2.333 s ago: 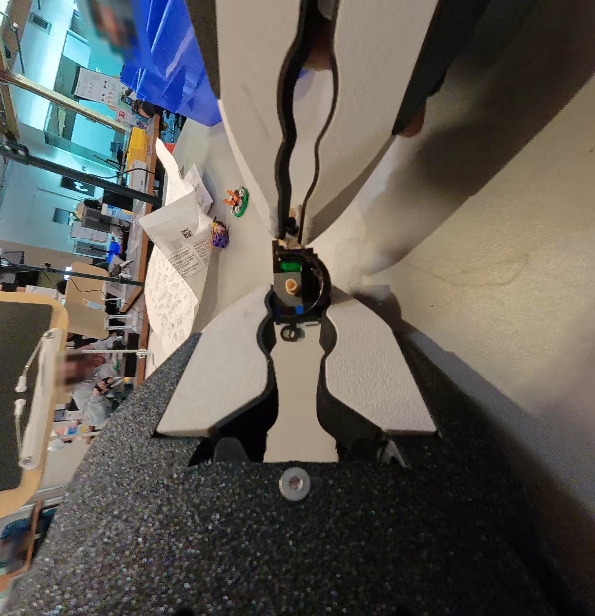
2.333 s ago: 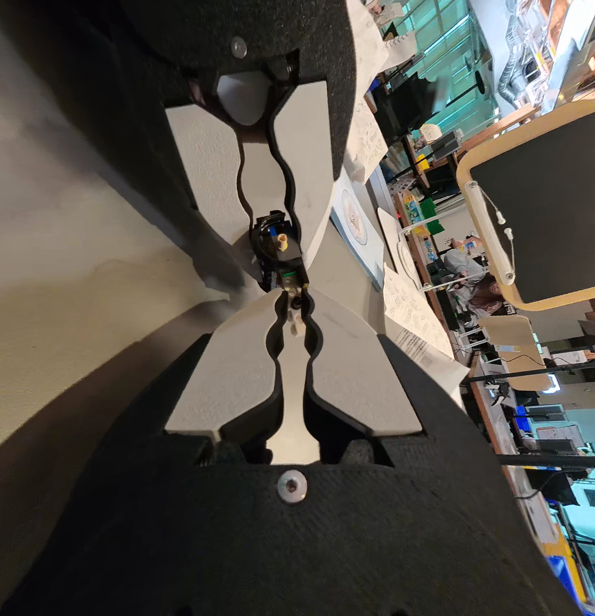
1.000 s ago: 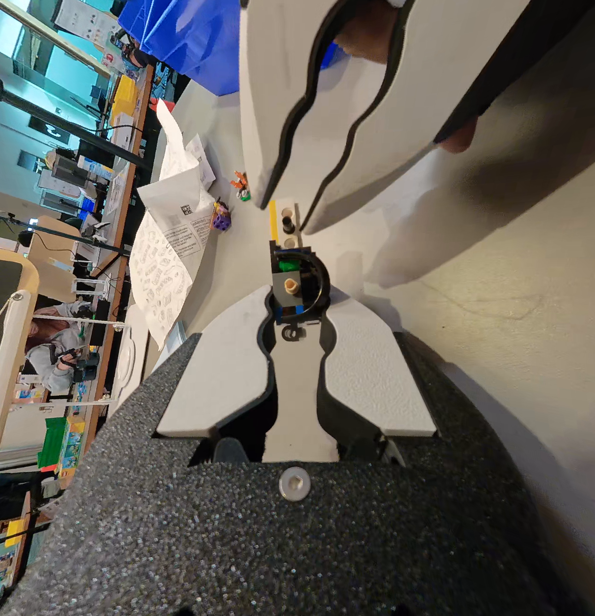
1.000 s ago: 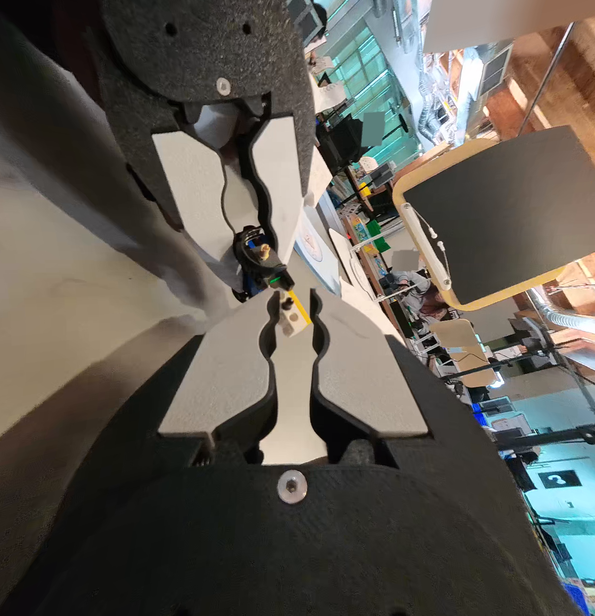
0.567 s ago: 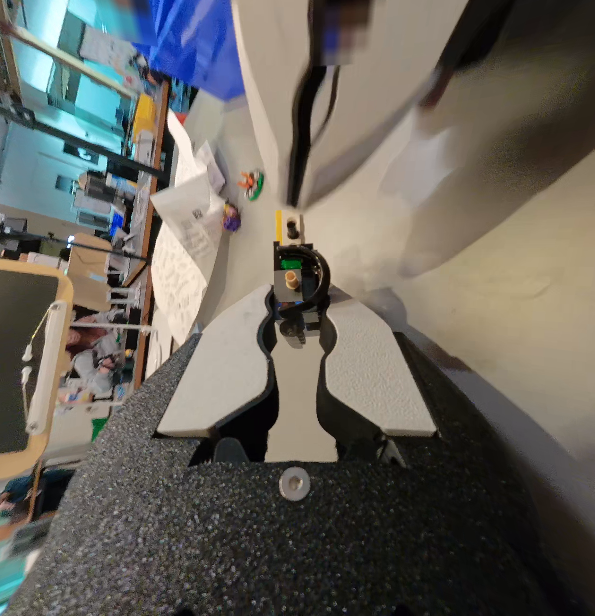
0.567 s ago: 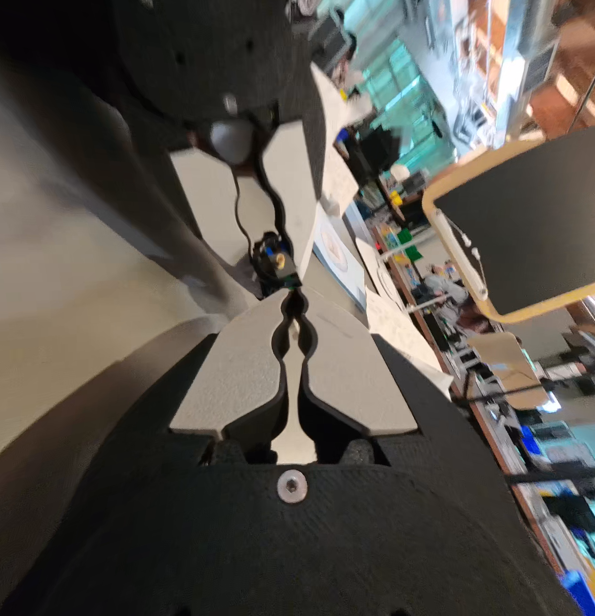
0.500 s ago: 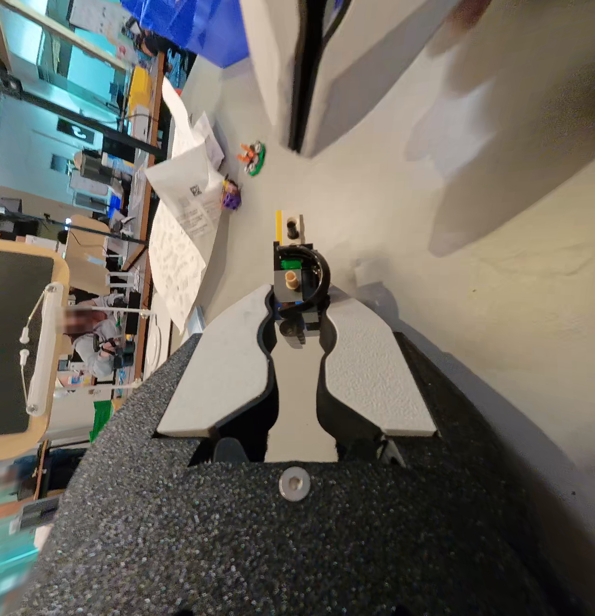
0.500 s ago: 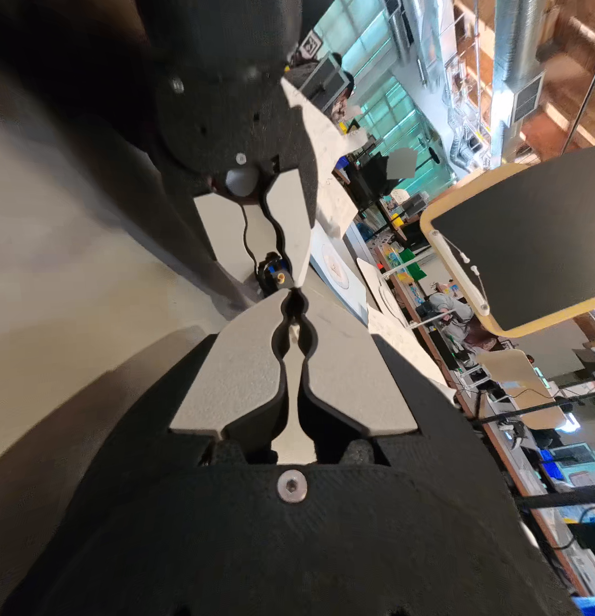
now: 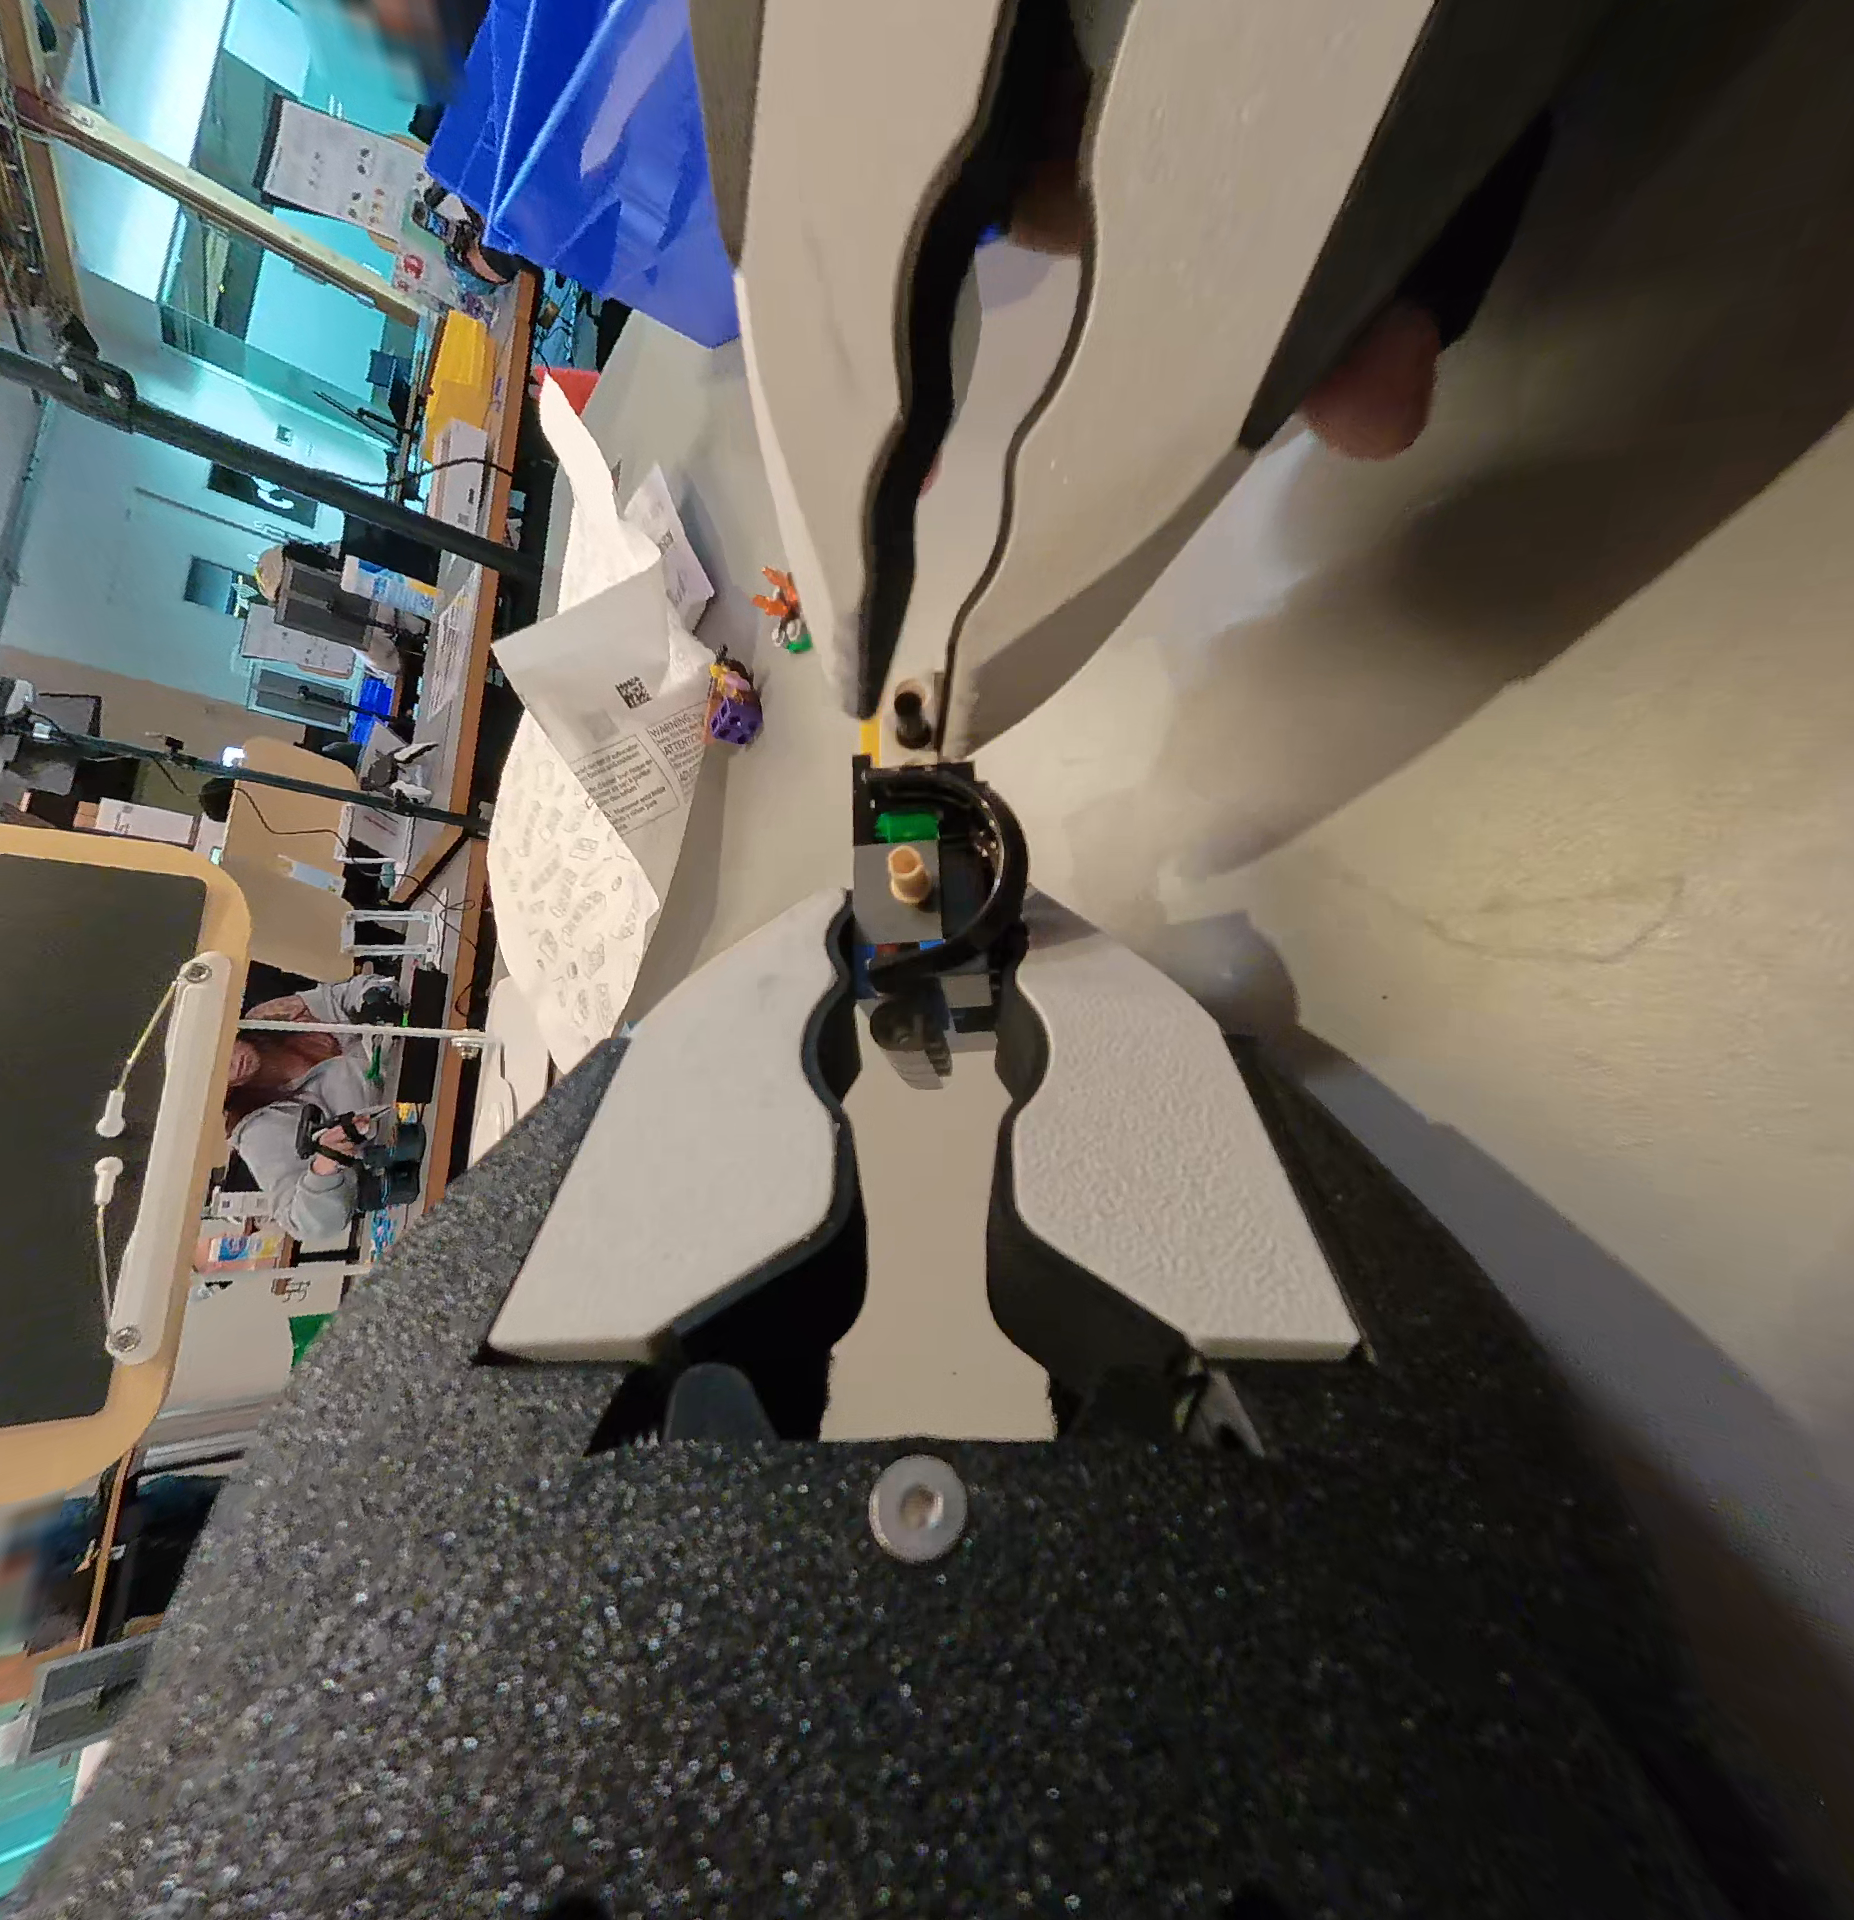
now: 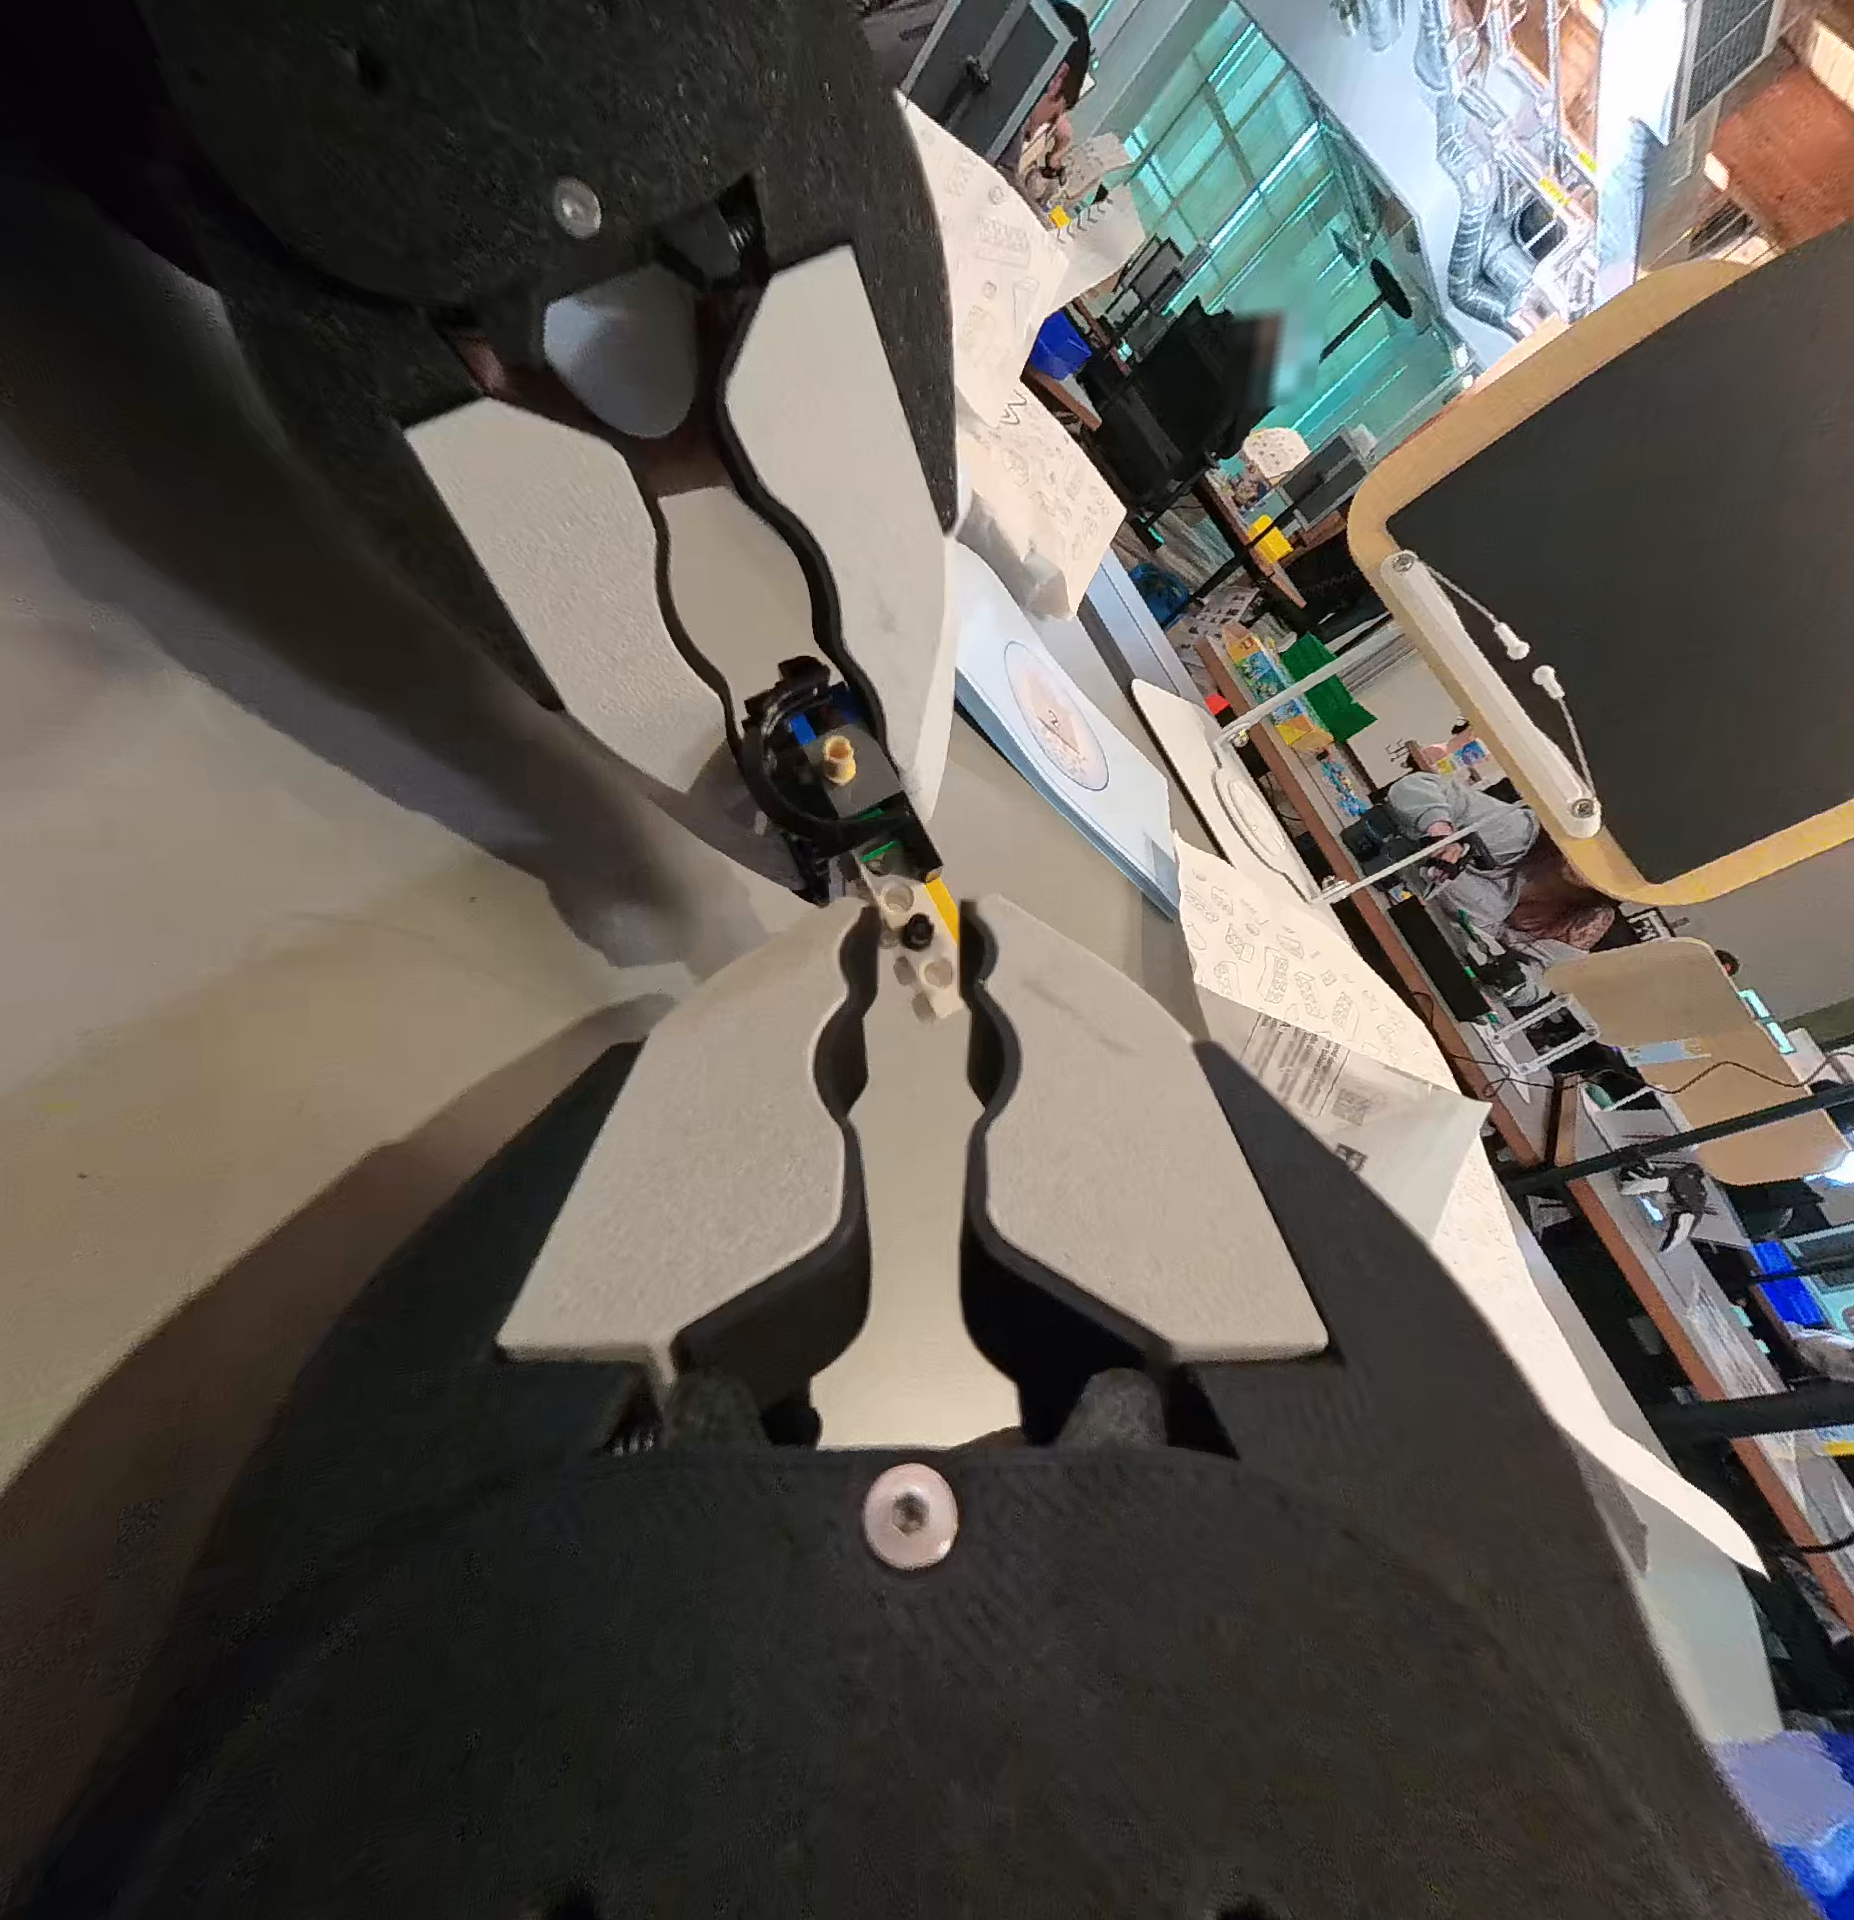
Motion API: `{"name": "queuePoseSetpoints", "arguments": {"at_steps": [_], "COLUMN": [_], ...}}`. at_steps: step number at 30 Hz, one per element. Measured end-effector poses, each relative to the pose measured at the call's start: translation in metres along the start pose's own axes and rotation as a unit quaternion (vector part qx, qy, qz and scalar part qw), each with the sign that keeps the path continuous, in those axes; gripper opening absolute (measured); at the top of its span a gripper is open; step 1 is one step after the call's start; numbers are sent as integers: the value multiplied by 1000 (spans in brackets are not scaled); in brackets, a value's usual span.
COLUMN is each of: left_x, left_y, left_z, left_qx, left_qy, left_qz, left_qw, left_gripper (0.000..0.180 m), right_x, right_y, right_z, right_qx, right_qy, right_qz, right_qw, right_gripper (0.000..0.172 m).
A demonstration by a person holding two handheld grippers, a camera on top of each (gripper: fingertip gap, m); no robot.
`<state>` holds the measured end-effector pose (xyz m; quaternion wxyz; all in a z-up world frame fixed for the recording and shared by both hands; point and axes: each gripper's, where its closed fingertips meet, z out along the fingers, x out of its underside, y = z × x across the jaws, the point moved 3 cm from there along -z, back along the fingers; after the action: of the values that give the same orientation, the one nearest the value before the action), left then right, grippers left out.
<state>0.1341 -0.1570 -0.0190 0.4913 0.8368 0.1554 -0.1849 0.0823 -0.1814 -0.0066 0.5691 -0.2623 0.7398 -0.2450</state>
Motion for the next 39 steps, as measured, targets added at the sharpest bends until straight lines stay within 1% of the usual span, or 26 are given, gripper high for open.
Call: {"name": "queuePoseSetpoints", "arguments": {"at_steps": [1,2,5,7,11,14,17,26,27,28,29,31,33,35,37,39], "left_x": [-2,-2,-3,0,-2,-2,-4,-8,7,26,35,30,24,23,26,27], "left_y": [0,0,0,-1,-2,-3,-2,-3,-3,-5,-2,7,6,4,8,16], "left_z": [-1,-1,-3,-2,-1,0,-1,-4,2,8,9,4,5,6,5,2], "left_qx": [0,-1,-3,-7,-7,-8,-13,-3,-3,6,3,-8,6,20,41,71], "left_qy": [-4,-4,-14,-8,-3,8,14,9,67,106,105,73,63,50,27,-11], "left_qz": [-1,-1,3,15,16,23,29,17,24,32,10,-23,-35,-64,-138,-241], "left_qw": [1000,1000,1000,1000,1000,1000,999,1000,997,994,994,997,997,996,989,968], "left_gripper": [22,22,22,22,23,23,23,22,23,23,22,22,22,22,22,22], "right_x": [1,1,1,2,-2,-4,-6,-10,-17,-30,-33,-26,-23,-15,-4,13], "right_y": [0,0,1,1,0,1,0,0,0,-2,-2,-3,-15,-31,-51,-75], "right_z": [0,1,2,2,-5,-8,-10,-17,-22,-30,-30,-27,-29,-32,-41,-58], "right_qx": [0,3,-3,-17,-55,-62,-66,-88,-97,-107,-110,-79,-60,-19,49,134], "right_qy": [2,2,7,13,-18,-29,-39,-74,-104,-152,-156,-131,-136,-123,-97,-61], "right_qz": [-2,-4,2,15,58,48,57,78,87,112,125,89,127,154,169,187], "right_qw": [1000,1000,1000,1000,997,997,995,990,986,976,974,984,981,980,980,971], "right_gripper": [8,7,6,5,4,4,4,3,4,3,3,3,4,4,4,4]}}
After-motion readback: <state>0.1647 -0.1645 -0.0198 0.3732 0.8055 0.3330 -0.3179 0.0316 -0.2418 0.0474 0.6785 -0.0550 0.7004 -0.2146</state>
